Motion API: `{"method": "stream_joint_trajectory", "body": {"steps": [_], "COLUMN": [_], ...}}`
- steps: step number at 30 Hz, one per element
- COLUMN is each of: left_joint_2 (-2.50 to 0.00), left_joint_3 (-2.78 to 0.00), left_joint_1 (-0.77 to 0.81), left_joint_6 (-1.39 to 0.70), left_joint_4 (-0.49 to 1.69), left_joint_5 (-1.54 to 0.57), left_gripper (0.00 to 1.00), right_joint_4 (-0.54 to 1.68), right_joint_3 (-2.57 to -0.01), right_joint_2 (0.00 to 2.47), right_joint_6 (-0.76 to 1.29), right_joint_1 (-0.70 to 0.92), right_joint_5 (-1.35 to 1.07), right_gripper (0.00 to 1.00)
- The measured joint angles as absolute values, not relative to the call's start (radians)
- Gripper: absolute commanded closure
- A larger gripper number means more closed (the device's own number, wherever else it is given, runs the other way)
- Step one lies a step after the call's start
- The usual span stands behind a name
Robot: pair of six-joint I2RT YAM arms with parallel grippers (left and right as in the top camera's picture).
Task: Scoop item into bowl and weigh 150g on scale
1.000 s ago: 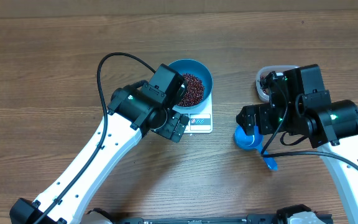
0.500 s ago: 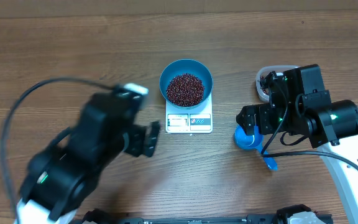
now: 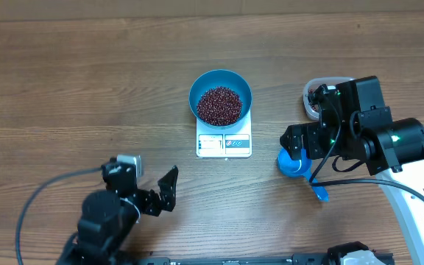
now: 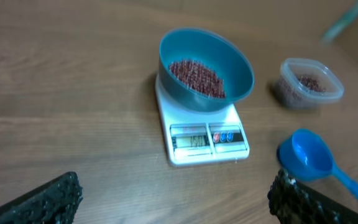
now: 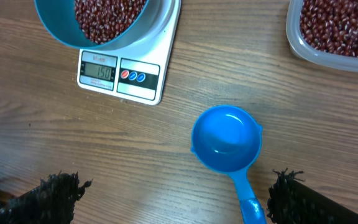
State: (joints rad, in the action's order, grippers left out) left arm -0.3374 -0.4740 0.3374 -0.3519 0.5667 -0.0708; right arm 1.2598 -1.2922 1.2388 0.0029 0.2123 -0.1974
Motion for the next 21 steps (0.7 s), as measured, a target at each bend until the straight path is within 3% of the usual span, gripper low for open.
{"method": "stream_joint_trajectory", "body": {"steps": [12, 18, 21], "left_joint_2": [-0.035, -0.015, -0.015], "left_joint_3": [-0.158, -0.025, -0.012], "left_joint_1": [0.199, 0.038, -0.073], "left_joint_6": [-0.549, -0.592, -0.508], "left_joint_4": [0.302, 0.088, 0.081], "left_joint_5": [-0.013, 0.033, 0.014], "left_gripper": [0.00, 0.00, 0.00], "right_joint_4": [1.260, 1.261, 1.260], "right_joint_3": [-1.292, -1.292, -1.292], "right_joint_2": [1.239, 1.239, 1.239], "right_joint_6": [0.003, 0.003, 0.003], "right_joint_1": [0.212, 0.212, 0.212], "right_joint_5": [-0.198, -0.197, -0.196], "right_gripper": [0.00, 0.00, 0.00]}}
